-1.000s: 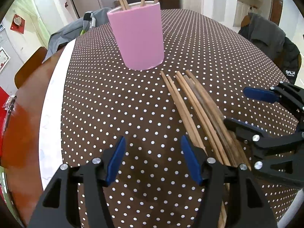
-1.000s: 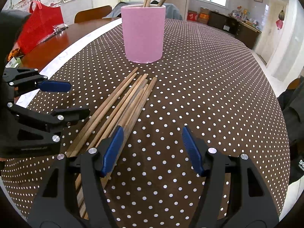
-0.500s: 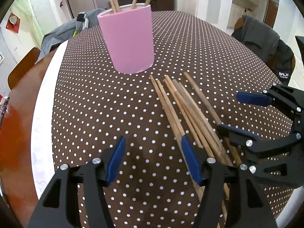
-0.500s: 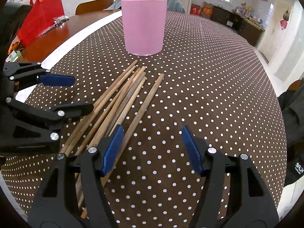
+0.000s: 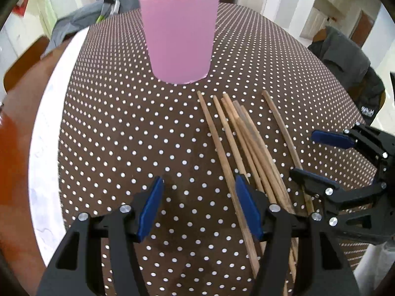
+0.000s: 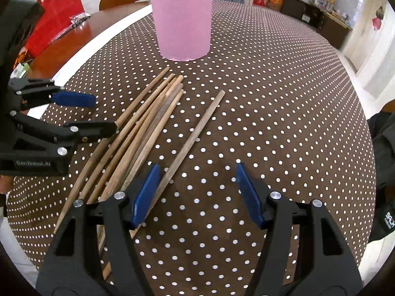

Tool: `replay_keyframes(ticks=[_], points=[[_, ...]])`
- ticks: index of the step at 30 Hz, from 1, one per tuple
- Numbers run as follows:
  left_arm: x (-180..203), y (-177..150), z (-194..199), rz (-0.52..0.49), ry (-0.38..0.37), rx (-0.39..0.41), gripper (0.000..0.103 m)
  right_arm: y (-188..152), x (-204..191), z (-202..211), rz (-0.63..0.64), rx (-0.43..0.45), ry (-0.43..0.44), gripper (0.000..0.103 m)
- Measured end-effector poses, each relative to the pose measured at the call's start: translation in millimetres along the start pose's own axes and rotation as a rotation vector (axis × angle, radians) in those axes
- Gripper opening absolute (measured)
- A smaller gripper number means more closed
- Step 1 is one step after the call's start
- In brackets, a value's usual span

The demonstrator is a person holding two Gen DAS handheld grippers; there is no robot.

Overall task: Organize utensils
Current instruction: 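Close the right gripper on one wooden chopstick from the pile, then lift the chopstick upright with the right gripper over the pink cup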

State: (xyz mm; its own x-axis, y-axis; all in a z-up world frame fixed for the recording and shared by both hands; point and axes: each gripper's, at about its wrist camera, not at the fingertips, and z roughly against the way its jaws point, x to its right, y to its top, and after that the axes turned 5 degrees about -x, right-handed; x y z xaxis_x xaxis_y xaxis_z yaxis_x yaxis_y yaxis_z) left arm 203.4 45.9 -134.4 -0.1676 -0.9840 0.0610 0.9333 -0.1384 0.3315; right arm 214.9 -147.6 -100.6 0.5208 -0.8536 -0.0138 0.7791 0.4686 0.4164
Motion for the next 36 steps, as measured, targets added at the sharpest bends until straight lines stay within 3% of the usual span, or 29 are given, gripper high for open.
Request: replay_keyframes(ticks=[4,6,8,10,12,15,16,24,31,36], points=[[10.8,3.4,-5.9,-0.029,0.08,0.001,0.061,5.2,-0.5,-1.1,0.005,-0.018,-0.008,0.063],[13.6,4.1,-6.9,-0.022,0.087,0.008,0.061,10.4,-3.8,-1.8,0.015,-0.024,-0.004,0.057],[11.9,5.8,-7.5,-0.012,0.078,0.001,0.061,16.9,-4.3,-2.0,0.019,-0.036,0.009,0.035],[12.5,6.1,-8.3,-0.018,0.076,0.003,0.059,19.8,-3.5,-2.8,0.017,-0.05,0.015,0.03],[11.6,6.9,-7.3,-0.014,0.076,0.015,0.047,24.3,-1.6,-3.4,0.012,-0.06,0.023,0.026],[11.3,6.6,-4.7,-0.012,0.074,0.027,0.016,29.3,6.4,-3.8,-0.013,-0.067,0.054,0.018],[11.4,6.3,-4.3,-0.011,0.07,0.029,0.011,30.4,10.1,-3.9,-0.026,-0.068,0.071,0.016],[8.7,-0.8,2.6,0.036,-0.015,0.065,0.005,27.7,31.8,-1.9,-0.092,-0.066,0.154,0.011],[13.5,-7.0,36.5,0.013,-0.054,0.195,0.005,14.5,53.5,7.5,-0.141,-0.024,0.227,0.006],[22.2,-13.2,65.2,-0.027,-0.108,0.333,0.005,7.5,60.4,29.5,-0.17,0.082,0.281,0.006]])
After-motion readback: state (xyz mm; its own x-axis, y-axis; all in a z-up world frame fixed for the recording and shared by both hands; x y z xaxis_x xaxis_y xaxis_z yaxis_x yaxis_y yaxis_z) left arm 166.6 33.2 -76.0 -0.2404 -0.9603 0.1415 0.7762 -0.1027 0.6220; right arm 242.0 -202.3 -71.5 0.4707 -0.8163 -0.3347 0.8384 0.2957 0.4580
